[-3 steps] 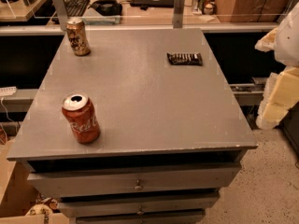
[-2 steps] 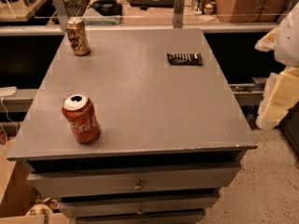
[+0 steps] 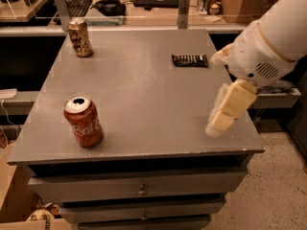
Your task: Move coke can near rxbar chocolate
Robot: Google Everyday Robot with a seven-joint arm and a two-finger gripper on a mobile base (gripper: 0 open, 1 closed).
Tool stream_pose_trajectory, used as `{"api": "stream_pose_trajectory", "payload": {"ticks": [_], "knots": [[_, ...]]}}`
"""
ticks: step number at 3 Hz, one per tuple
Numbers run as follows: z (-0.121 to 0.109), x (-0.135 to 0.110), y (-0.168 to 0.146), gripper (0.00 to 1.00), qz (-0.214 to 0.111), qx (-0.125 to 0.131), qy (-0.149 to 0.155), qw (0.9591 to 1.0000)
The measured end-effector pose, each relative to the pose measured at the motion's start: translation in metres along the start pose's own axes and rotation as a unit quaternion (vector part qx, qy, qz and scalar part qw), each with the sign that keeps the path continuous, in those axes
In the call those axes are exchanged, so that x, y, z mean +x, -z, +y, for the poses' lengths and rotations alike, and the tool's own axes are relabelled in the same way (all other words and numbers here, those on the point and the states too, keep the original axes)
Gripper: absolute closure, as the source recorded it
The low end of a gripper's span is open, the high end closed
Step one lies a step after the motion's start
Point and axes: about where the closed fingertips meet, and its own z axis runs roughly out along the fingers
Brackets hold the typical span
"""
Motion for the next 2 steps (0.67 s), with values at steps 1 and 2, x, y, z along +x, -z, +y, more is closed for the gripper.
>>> {"api": "stream_pose_trajectory", "payload": {"ticks": [1, 2], "knots": [[0.012, -0.052, -0.036, 0.00, -0.101, -0.029, 0.010, 0.9945], [0.016, -0.075, -0.037, 0.00, -0.139, -0.036, 0.008, 0.9896]]}}
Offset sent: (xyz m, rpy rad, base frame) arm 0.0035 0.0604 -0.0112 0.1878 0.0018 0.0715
